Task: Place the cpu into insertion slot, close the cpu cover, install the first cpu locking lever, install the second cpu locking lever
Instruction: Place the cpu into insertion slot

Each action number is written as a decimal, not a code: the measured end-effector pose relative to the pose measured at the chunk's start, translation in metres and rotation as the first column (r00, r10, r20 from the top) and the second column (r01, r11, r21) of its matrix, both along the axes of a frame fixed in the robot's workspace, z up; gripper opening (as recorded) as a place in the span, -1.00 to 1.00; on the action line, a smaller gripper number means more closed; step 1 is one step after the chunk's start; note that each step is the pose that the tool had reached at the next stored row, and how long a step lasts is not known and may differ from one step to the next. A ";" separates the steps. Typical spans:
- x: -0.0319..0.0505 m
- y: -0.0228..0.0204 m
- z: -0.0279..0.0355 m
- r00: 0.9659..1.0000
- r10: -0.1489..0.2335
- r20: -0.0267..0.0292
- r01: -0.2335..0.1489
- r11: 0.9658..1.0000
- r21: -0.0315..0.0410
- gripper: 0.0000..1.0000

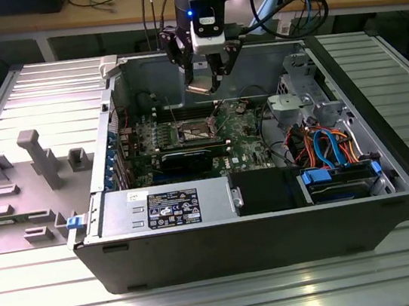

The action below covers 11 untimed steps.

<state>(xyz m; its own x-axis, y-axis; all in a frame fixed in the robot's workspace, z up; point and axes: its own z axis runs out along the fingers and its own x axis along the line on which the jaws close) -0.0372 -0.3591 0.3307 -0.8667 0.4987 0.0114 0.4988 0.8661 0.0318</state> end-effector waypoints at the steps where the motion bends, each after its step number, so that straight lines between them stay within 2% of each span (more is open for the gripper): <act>1: 0.0000 0.0000 0.0000 1.000 -0.001 0.000 0.001 1.000 0.000 0.09; 11: 0.0000 0.0000 -0.0001 1.000 -0.016 0.000 0.016 1.000 0.000 0.09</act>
